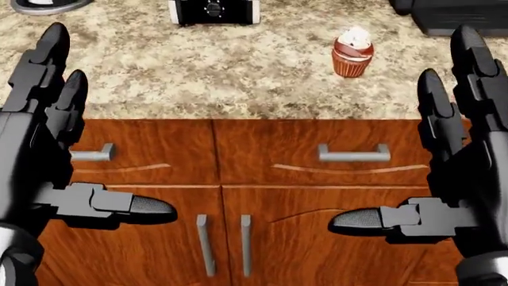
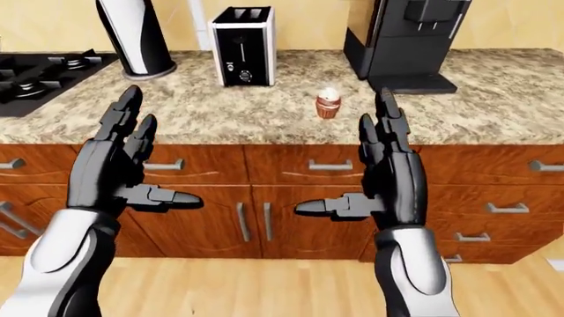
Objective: Pick up the bowl with cake and place it on the tray. Pick up the cupcake and place it on the tray.
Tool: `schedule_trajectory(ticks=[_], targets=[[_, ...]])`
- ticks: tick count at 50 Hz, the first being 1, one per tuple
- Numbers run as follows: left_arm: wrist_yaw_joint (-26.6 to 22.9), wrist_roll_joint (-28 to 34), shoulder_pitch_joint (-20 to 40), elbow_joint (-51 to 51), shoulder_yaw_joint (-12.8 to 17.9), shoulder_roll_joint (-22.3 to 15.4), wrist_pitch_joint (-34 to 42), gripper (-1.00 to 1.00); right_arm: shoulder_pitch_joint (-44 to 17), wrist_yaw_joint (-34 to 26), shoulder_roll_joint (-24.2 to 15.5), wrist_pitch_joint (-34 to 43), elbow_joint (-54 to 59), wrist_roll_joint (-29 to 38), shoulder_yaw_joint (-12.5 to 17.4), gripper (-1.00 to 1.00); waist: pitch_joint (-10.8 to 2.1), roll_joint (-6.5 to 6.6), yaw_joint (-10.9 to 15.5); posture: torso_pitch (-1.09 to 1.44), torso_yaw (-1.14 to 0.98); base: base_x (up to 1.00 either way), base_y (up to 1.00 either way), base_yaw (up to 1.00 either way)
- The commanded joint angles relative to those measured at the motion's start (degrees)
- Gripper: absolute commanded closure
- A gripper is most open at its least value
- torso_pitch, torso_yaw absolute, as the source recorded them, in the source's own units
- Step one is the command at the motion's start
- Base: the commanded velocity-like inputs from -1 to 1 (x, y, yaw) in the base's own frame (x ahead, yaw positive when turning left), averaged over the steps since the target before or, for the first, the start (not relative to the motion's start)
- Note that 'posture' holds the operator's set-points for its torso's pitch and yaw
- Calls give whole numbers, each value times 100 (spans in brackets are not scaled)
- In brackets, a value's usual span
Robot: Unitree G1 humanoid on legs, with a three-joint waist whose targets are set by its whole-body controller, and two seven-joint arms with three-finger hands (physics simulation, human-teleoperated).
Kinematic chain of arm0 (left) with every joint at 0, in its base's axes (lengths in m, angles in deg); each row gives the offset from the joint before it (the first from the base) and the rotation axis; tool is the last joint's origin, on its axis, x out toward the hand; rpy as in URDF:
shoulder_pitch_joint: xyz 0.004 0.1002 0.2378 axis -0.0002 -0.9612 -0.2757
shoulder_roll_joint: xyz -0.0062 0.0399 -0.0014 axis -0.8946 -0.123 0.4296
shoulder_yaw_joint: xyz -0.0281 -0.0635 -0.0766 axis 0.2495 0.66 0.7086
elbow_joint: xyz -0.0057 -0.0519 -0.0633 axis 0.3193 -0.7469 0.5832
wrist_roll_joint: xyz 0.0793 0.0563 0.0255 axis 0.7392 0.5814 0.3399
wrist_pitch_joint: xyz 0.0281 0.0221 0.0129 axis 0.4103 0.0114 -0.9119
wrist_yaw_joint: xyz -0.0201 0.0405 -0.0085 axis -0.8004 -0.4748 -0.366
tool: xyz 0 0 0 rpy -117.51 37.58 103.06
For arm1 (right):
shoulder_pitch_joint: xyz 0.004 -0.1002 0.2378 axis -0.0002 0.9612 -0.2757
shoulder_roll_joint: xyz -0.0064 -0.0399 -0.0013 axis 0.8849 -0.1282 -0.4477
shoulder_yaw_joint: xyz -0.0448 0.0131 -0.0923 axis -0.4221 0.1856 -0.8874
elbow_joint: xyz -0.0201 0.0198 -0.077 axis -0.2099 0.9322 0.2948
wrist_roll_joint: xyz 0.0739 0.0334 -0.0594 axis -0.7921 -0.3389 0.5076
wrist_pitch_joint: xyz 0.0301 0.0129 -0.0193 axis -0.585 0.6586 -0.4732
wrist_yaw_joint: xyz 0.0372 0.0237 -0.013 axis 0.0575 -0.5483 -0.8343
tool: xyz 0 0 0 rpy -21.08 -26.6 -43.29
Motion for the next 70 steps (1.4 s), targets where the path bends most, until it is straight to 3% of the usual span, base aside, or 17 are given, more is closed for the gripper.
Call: schedule_trajectory(ticks=[1, 2, 3, 6, 9, 10, 11, 13, 15, 16, 18, 24, 27, 31, 35, 51, 70], targets=[[42, 29, 80, 153, 31, -31, -13, -100, -94, 13, -34, 44, -193, -133, 52, -100, -153, 158, 50, 0, 0, 55, -2, 0], [41, 35, 83, 151, 18, -33, -19, -100, -112, 26, -55, 87, -235, -179, 100, -100, -99, 84, 76, 0, 0, 55, -3, 0], [47, 46, 108, 226, -2, -35, 76, -100, -104, 27, -65, 71, -234, -192, 108, -100, 125, 102, 69, 0, 0, 55, -2, 0], [60, 50, 107, 331, -11, -14, 178, -100, -112, 48, -93, 89, -249, -246, 165, -100, 26, 102, 186, 0, 0, 56, -2, 0], [67, 59, 129, 354, -26, -12, 221, -100, -187, 116, -149, 227, -383, -333, 248, -100, 86, 48, 223, 0, 0, 40, -2, 0], [65, 63, 109, 373, -31, -10, 214, -100, -191, 136, -172, 238, -444, -356, 293, -100, -64, 3, 203, 0, 0, 0, 0, 0], [59, 64, 104, 402, -26, -11, 233, -100, -202, 154, -196, 284, -517, -405, 355, -100, -34, -20, 196, 0, 0, 0, 0, 0], [42, 58, 111, 393, -1, -23, 227, -100, -224, 201, -235, 365, -628, -505, 456, -100, 28, -199, 202, 0, 0, 0, 0, 0], [41, 58, 94, 396, 10, -24, 219, -100, -208, 240, -264, 360, -676, -533, 484, -100, -35, -613, 157, 0, 0, 0, 0, 0], [38, 57, 97, 419, 16, -30, 242, -100, -202, 258, -277, 352, -671, -524, 497, -100, -13, -363, 207, 0, 0, 0, 0, 0], [30, 49, 105, 488, 39, -39, 309, -100, -200, 265, -308, 337, -667, -510, 523, -100, 20, -534, 144, 0, 0, 0, 0, 0], [52, 12, 11, 420, 70, -25, 161, -100, -387, 362, -484, 555, -746, -587, 730, -100, 127, -422, 112, 0, 0, 0, 0, 0], [44, -13, -38, 381, 104, -28, 83, -100, -474, 413, -604, 673, -751, -617, 893, -100, -18, -38, 64, 0, 0, 0, 0, 0], [66, -36, -36, 407, 112, -35, 105, -100, -787, 573, -817, 955, -603, -595, 920, -100, -84, -284, 134, 0, 0, 0, 0, 0], [60, -67, -55, 409, 148, -48, 91, -100, -1035, 611, -1096, 1029, -362, -84, 740, -100, -133, -360, 169, 0, 0, 0, 0, 0], [54, -76, -144, 416, 152, -46, -1, -100, -1294, -386, -1288, 1240, 391, 2217, 282, -100, -100, -325, 184, 0, 0, 0, 0, 0], [88, -127, -141, 452, 191, -69, 55, -100, -1577, -1138, -838, 463, 1833, 3735, -243, -100, -76, -260, 138, 0, 0, 0, 0, 0]])
